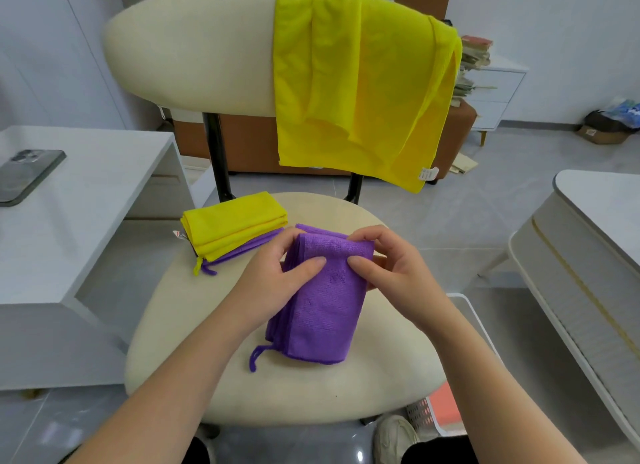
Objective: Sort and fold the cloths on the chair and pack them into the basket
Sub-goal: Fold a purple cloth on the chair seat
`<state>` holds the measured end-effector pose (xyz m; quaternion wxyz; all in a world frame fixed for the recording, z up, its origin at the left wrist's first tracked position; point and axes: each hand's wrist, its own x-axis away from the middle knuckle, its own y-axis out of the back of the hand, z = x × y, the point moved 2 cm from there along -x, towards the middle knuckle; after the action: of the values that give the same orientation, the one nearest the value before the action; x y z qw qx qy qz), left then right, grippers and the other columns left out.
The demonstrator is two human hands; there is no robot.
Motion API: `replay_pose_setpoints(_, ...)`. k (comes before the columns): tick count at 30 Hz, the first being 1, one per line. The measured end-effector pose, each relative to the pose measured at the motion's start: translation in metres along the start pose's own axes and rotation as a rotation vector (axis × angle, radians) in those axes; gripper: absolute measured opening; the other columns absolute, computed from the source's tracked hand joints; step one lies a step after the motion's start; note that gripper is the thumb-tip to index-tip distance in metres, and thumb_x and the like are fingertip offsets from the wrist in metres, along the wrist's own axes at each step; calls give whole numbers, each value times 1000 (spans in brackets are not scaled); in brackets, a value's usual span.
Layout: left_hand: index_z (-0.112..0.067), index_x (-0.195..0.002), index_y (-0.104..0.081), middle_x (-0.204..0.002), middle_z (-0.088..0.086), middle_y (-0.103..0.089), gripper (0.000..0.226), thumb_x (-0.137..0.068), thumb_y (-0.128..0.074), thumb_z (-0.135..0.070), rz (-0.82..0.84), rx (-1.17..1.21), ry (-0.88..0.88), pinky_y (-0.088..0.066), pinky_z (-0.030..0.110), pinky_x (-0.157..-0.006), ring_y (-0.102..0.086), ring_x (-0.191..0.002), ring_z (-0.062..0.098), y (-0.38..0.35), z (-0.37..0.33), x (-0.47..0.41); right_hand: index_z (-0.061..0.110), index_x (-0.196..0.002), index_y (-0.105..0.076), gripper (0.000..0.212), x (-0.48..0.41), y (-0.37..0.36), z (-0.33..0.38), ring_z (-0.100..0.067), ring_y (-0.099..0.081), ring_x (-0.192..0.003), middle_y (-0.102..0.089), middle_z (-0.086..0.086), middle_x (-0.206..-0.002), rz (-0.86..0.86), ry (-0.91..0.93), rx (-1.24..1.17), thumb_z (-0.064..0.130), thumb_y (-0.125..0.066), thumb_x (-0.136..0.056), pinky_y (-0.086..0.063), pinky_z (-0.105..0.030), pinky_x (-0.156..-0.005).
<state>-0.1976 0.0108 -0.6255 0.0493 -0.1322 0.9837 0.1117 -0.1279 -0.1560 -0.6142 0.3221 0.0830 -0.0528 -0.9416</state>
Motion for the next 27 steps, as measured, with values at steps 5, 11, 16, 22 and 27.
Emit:
replay_pose_setpoints(5,-31,-91,-65,-90,-7,-67,10,-86,-58,-36,36,-4,-66,-53,29,-74,-63,-86,9,2,-6,4,14,-97,-59,16,5,8,0,-14,-63,-73,-61,1,-87,125,-60,62,11,-69,-85,-56,-32,-61)
replay_pose_setpoints(11,-23,-91,-61,-87,2,-62,30,-86,-47,-48,129,-8,-100,-48,42,-73,-59,-83,23,0,-10,7,23,-97,-65,18,11,11,1,-9,-59,-85,-63,12,-91,382,-47,182,31,-68,-81,-53,-36,-75)
replay_pose_setpoints(16,-27,-79,-54,-71,-20,-56,23,-94,-41,-40,-23,-130,-188,-39,16,-61,-52,-68,0,5,-12,6,26,-88,-73,20,11,14,-3,-11,-61,-83,-66,7,-89,301,-42,254,43,-65,-82,-50,-39,-75)
replay_pose_setpoints(22,-27,-93,-60,-83,-16,-64,25,-84,-43,-43,143,19,9,-48,16,-71,-60,-81,-1,0,-11,6,-3,-88,-68,20,9,17,-12,-18,-62,-75,-62,-13,-89,213,-31,199,17,-63,-86,-53,-28,-69)
replay_pose_setpoints(27,-25,-99,-65,-88,-17,-70,25,-81,-51,-33,272,203,109,-50,14,-72,-64,-85,-2,-1,-13,9,2,-89,-66,18,8,18,-11,-22,-56,-82,-61,-17,-92,174,-1,202,6,-53,-78,-49,-45,-78)
